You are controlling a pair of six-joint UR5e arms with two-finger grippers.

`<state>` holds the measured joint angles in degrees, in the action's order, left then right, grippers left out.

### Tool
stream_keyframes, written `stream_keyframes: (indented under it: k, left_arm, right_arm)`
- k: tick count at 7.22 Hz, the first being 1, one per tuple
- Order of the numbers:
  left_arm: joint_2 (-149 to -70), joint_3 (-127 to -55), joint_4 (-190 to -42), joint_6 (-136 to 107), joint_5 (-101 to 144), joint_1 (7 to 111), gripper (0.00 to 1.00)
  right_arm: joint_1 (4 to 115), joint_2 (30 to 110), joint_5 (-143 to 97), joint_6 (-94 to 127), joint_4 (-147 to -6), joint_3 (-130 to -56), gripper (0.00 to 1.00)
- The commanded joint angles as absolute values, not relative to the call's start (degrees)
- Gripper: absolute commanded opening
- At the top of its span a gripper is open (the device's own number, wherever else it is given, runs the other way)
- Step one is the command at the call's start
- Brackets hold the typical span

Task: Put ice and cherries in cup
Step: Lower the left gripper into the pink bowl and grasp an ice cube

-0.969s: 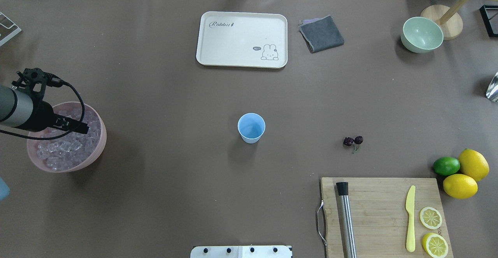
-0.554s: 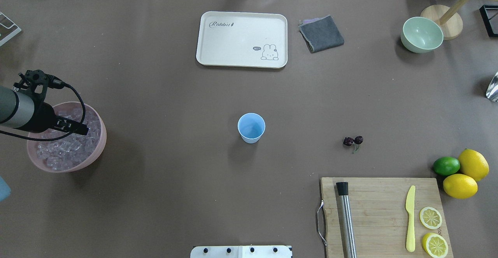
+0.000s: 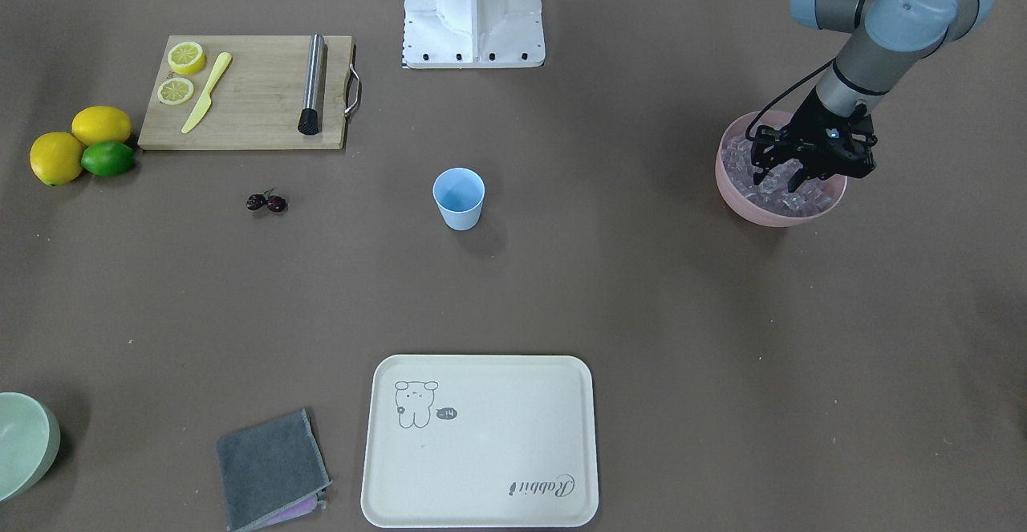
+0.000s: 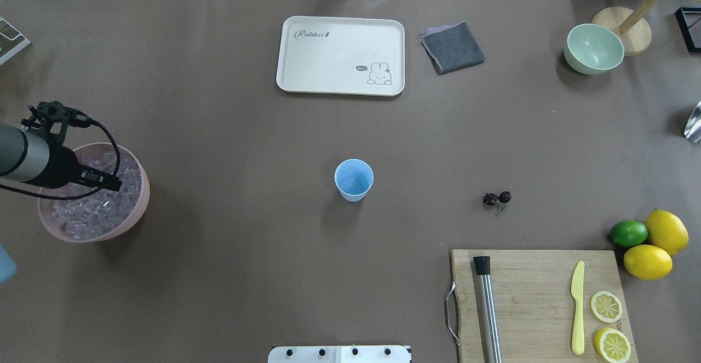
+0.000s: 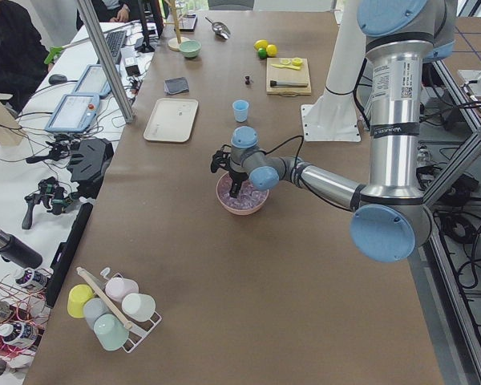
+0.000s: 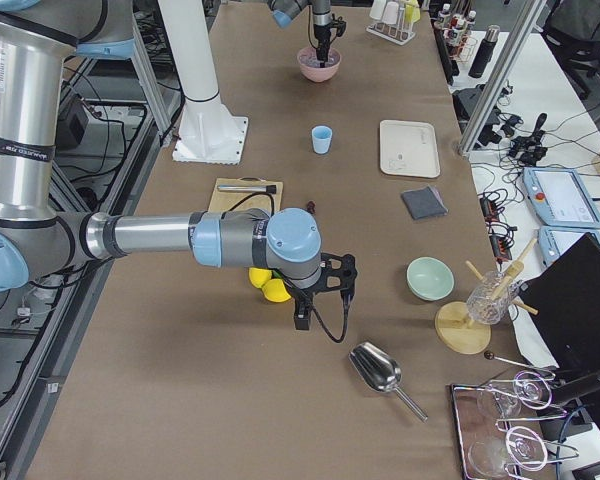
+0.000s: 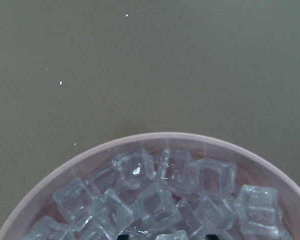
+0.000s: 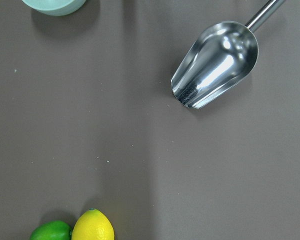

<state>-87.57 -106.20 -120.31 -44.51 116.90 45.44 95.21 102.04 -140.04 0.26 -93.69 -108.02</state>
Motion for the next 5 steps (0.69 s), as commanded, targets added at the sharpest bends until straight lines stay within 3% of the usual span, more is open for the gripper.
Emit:
stream_keyframes:
  k: [1,3,5]
  left_arm:
    - [-87.36,-106.61,-120.41,-44.91,116.98,45.44,0.60]
    - [-87.36,-106.70,-120.32,-45.00,117.07,44.92,0.41]
    - [-87.36,-106.96,-120.41,-45.00,117.07,44.39,0.40]
  right_arm:
    - [95.27,102.04,-140.01,0.26,-93.69,-108.02,1.00]
    - [95.36,102.04,-140.01,0.18,-93.69,-108.11,1.00]
    - [95.45,102.04,-140.01,0.18,-93.69,-108.28,1.00]
